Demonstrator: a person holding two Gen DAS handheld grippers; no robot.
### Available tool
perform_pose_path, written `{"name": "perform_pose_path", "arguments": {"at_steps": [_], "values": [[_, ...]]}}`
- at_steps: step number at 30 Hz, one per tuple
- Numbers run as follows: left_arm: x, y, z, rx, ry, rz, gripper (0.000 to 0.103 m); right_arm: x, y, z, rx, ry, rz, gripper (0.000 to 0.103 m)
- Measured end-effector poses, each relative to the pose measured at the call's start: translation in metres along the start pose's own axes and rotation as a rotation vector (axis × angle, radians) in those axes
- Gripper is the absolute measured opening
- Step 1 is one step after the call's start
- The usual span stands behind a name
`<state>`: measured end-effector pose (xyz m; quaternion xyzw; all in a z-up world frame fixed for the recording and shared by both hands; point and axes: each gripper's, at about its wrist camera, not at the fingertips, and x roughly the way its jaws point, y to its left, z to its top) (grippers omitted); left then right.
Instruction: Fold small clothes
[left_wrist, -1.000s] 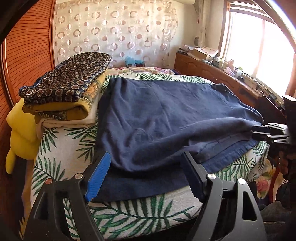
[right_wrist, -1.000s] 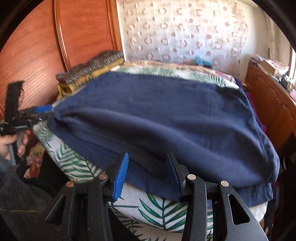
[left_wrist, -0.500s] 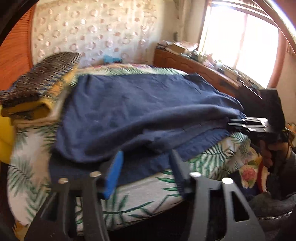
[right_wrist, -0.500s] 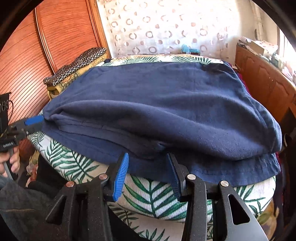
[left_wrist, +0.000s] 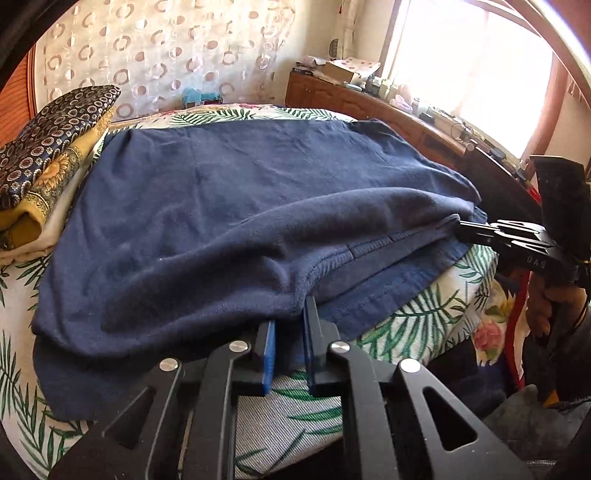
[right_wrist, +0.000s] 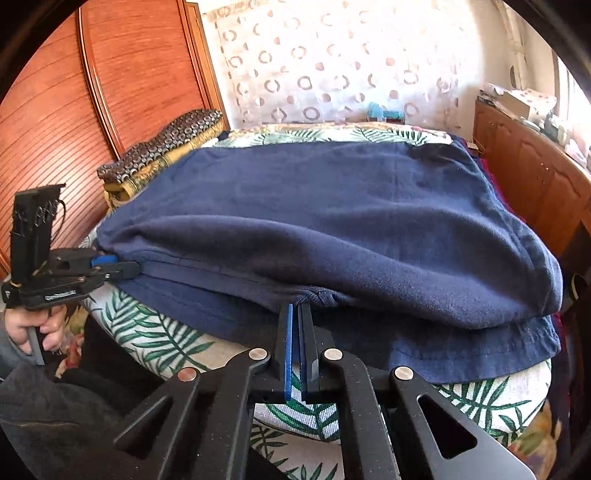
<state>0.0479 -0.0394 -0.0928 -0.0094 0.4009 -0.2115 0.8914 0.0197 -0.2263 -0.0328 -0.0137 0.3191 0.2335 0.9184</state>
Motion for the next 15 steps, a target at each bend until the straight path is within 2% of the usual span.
{"name": "perform_pose_path", "arguments": {"at_steps": [4,10,13,15], "values": [[-0.027,-0.002,0.001,0.002,-0.029,-0.012,0.011,-0.013,0.005,-0.004,-0.010,-0.008,0.027,0.002],[-0.040,-0.004,-0.005,-0.001,-0.010,0.013,0.013,-0.030,0.011,-0.013,-0.018,0.009,0.020,0.002],[-0.047,-0.003,-0.007,0.003,-0.024,0.045,0.027,-0.036,0.015,-0.014,-0.017,0.001,0.009,0.002],[-0.054,-0.001,-0.007,0.005,-0.052,0.055,0.041,-0.039,0.015,-0.012,-0.017,-0.007,-0.002,0.003]]}}
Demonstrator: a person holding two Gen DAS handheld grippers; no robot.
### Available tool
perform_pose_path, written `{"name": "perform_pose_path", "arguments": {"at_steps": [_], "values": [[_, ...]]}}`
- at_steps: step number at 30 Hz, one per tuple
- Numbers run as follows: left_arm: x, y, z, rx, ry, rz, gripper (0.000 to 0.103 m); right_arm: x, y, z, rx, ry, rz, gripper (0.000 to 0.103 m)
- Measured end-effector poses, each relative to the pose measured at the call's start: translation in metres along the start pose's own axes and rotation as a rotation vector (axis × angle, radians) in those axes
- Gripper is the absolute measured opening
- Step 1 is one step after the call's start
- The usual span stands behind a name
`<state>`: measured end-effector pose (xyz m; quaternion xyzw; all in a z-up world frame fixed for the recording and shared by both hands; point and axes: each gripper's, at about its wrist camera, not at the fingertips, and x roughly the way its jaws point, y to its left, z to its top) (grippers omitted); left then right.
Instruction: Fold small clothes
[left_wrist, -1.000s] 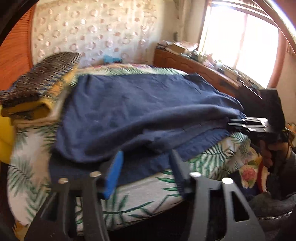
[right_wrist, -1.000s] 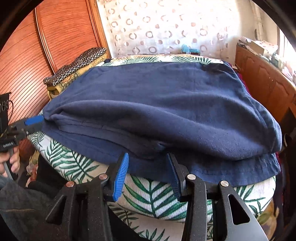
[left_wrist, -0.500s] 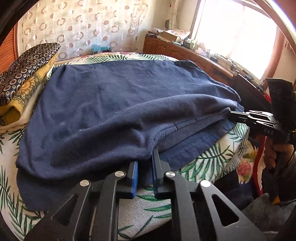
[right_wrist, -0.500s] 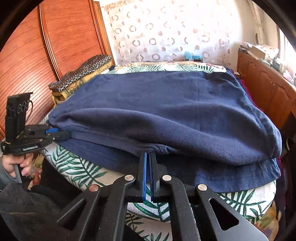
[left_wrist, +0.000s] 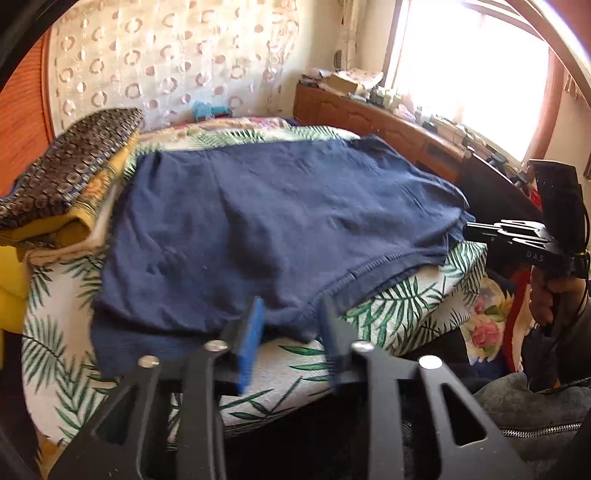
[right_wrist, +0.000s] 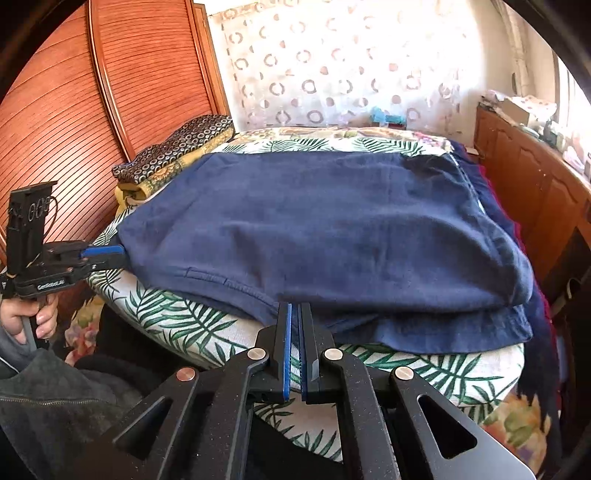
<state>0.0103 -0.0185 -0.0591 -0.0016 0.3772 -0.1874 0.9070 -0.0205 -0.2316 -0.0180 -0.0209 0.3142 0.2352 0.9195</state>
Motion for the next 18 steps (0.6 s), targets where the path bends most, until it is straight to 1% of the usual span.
{"name": "perform_pose_path", "arguments": {"at_steps": [2,4,5,6,7,8,9,13,14,15,17,18], "values": [[-0.004,0.003,0.003,0.002,-0.017,0.006,0.043,0.000,0.003,0.002,0.001,-0.010,-0.009,0.003],[-0.007,0.008,0.006,0.000,-0.026,0.042,0.044,0.000,0.006,0.004,-0.008,-0.022,-0.017,0.004],[-0.007,0.011,0.007,-0.005,-0.024,0.057,0.051,0.001,0.008,0.005,-0.009,-0.027,-0.019,0.004],[-0.007,0.015,0.008,-0.011,-0.027,0.062,0.062,0.001,0.008,0.005,-0.009,-0.033,-0.018,0.004],[-0.008,0.018,0.008,-0.017,-0.035,0.065,0.067,0.003,0.010,0.006,-0.010,-0.038,-0.017,0.004],[-0.009,0.020,0.008,-0.024,-0.040,0.070,0.075,0.003,0.011,0.006,-0.012,-0.042,-0.017,0.004],[-0.009,0.023,0.008,-0.032,-0.044,0.080,0.077,0.005,0.011,0.006,-0.014,-0.045,-0.017,0.004],[-0.007,0.035,0.008,-0.056,-0.050,0.126,0.077,0.012,0.010,0.008,-0.023,-0.051,-0.020,0.005],[-0.007,0.036,0.007,-0.061,-0.048,0.135,0.077,0.014,0.011,0.009,-0.026,-0.050,-0.022,0.007],[-0.005,0.040,0.007,-0.071,-0.045,0.145,0.077,0.016,0.012,0.010,-0.031,-0.049,-0.026,0.010],[-0.004,0.044,0.004,-0.080,-0.039,0.155,0.077,0.023,0.015,0.012,-0.045,-0.045,-0.040,0.025],[-0.003,0.047,0.003,-0.087,-0.037,0.164,0.077,0.027,0.017,0.013,-0.053,-0.041,-0.046,0.044]]}}
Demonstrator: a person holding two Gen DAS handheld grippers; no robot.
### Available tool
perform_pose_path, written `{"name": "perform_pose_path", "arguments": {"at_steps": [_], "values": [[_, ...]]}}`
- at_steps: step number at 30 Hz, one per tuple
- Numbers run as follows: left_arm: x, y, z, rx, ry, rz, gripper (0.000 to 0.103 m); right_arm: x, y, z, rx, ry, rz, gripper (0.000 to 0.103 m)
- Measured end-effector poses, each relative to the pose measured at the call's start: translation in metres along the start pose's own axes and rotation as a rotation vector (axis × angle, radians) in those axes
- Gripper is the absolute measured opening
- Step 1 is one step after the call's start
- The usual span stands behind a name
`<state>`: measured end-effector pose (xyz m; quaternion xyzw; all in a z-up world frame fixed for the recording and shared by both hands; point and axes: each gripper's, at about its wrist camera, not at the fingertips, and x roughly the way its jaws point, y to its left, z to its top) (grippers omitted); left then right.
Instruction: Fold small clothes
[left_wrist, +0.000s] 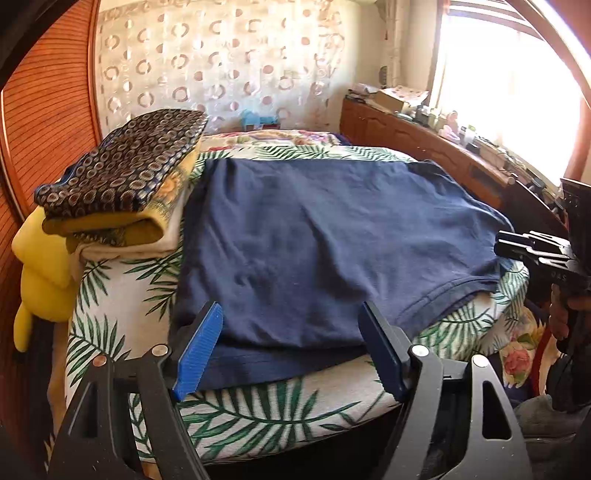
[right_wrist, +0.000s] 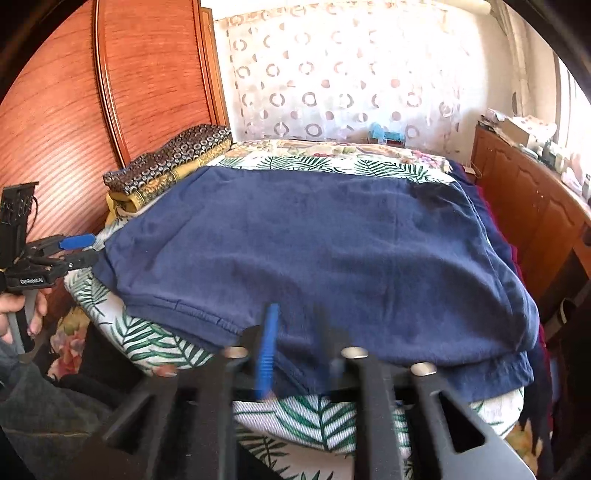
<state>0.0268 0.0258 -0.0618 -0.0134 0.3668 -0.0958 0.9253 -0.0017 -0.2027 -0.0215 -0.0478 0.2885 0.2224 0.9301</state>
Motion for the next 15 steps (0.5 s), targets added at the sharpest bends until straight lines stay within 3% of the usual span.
{"name": "perform_pose_path", "arguments": {"at_steps": [1,2,15], "values": [[0.000,0.002,-0.001,-0.004,0.000,0.006,0.077,0.005,0.002,0.002,-0.005,0.003,-0.005,0.059],[0.001,0.005,-0.002,-0.011,-0.001,0.012,0.077,0.008,0.001,0.003,-0.007,0.004,-0.005,0.062],[0.012,0.057,-0.013,-0.136,-0.002,0.067,0.077,0.069,0.007,0.007,0.007,0.067,-0.084,0.065]]}}
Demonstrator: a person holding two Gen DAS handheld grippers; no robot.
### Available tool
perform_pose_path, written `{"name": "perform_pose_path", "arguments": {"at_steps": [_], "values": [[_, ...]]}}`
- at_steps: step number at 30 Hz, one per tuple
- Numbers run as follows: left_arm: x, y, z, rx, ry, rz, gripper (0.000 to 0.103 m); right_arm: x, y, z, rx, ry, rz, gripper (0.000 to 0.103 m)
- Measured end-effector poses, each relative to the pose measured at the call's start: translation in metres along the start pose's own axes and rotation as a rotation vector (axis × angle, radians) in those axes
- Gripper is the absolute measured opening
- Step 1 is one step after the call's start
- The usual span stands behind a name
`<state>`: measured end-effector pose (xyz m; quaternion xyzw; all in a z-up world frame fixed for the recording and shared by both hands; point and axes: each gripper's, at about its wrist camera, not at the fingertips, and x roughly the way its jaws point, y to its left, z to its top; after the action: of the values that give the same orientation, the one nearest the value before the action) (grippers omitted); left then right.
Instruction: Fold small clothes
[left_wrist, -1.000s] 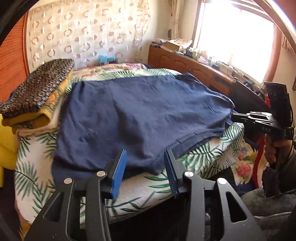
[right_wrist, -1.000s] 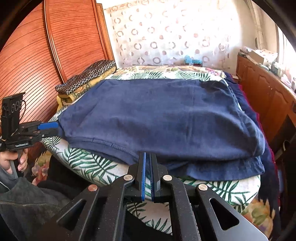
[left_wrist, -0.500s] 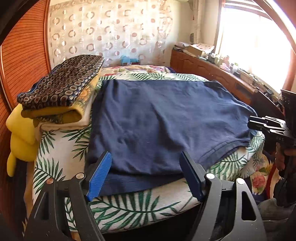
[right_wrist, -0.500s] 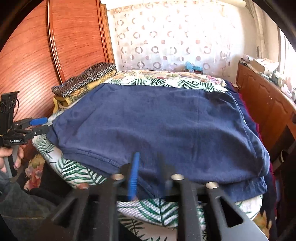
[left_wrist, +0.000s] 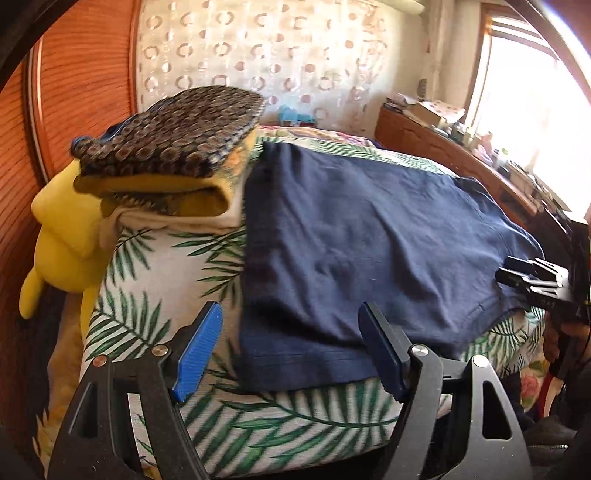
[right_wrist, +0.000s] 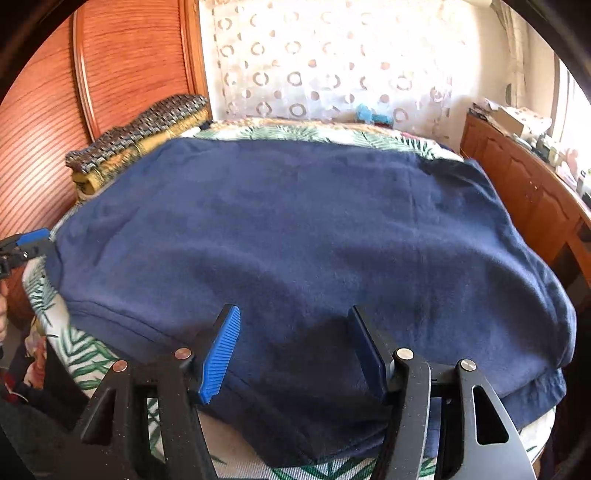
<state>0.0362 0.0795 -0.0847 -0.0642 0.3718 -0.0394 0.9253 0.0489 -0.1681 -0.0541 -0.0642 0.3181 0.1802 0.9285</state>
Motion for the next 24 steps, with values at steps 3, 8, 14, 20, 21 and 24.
{"name": "perform_pose_path", "arguments": {"at_steps": [3,8,14,20,21,24], "values": [[0.004,0.011,0.001,-0.034,0.009,-0.015,0.077,0.002,0.006,0.001,-0.014,-0.004,-0.024,0.073],[0.016,0.017,-0.001,-0.087,0.042,-0.095,0.066,0.003,0.015,-0.006,-0.027,-0.015,-0.053,0.092],[0.021,0.015,0.001,-0.106,0.037,-0.094,0.060,-0.001,0.008,-0.013,-0.018,-0.049,-0.056,0.098],[0.026,0.010,0.001,-0.099,0.048,-0.133,0.011,-0.002,0.007,-0.019,-0.018,-0.063,-0.053,0.099],[0.026,0.008,0.001,-0.095,0.043,-0.129,0.009,-0.002,0.007,-0.020,-0.019,-0.066,-0.052,0.099],[0.018,0.004,0.005,-0.098,0.015,-0.141,0.007,-0.004,0.006,-0.022,-0.024,-0.071,-0.043,0.099]]}}
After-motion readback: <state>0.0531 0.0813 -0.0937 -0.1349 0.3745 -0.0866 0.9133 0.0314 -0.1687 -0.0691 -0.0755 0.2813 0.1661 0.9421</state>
